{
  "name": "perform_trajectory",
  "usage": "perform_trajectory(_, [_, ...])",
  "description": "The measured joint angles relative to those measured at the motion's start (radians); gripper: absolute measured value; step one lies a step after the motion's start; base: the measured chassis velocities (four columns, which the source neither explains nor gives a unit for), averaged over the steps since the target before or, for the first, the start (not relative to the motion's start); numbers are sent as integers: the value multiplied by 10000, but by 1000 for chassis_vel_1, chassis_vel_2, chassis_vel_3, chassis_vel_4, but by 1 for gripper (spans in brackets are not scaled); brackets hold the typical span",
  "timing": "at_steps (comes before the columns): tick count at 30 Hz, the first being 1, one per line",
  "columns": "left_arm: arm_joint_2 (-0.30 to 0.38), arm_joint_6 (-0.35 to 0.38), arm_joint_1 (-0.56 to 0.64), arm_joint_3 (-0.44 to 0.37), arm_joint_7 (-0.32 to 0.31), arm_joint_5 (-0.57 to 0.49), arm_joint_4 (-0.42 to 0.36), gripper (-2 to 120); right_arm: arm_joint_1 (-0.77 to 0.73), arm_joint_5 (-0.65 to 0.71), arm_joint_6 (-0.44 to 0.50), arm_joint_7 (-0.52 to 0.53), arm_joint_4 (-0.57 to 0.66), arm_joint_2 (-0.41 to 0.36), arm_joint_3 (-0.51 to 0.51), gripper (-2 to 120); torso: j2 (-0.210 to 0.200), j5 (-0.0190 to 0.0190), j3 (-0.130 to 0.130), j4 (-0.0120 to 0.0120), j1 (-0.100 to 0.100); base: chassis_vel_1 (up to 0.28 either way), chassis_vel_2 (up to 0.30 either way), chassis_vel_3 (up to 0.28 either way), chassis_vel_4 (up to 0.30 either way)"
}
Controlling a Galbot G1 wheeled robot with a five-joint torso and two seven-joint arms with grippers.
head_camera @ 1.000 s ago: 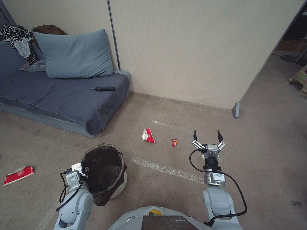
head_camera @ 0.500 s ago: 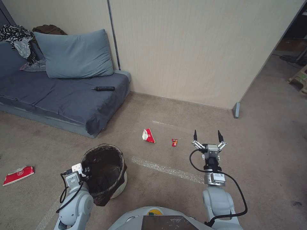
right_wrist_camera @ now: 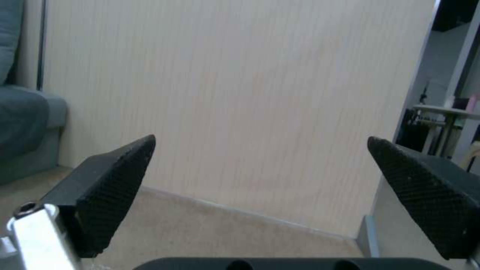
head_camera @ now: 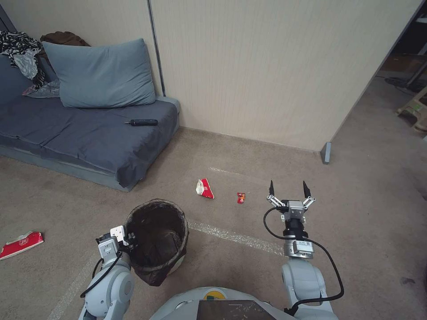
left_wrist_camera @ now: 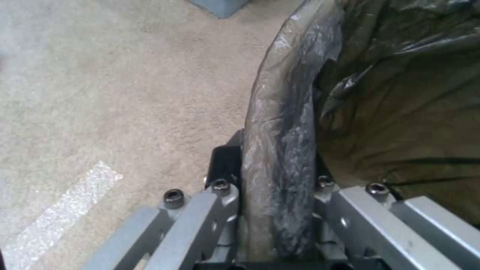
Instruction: Pick up the trash bin, then pick up the garbage from the floor and place it into the trash bin.
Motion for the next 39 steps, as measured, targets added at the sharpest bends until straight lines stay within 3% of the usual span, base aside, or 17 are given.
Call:
perform_trajectory(11, [-25, 122, 155, 247, 17, -31, -642, 7, 2, -1, 6, 21, -7, -2, 3, 100, -1, 17, -5, 2, 0, 0, 0, 0, 0])
perform_trajectory(25, [-14, 5, 164, 353, -84, -48, -794, 7, -9, -244, -142, -163, 51, -2, 112, 100, 2, 28, -7, 5, 0, 0, 0, 0, 0])
perform_trajectory(39, [13, -497, 313, 471, 445, 261, -1238, 3, 214, 99, 256, 7, -13, -2, -3, 100, 1, 23, -5, 5, 0, 0, 0, 0, 0])
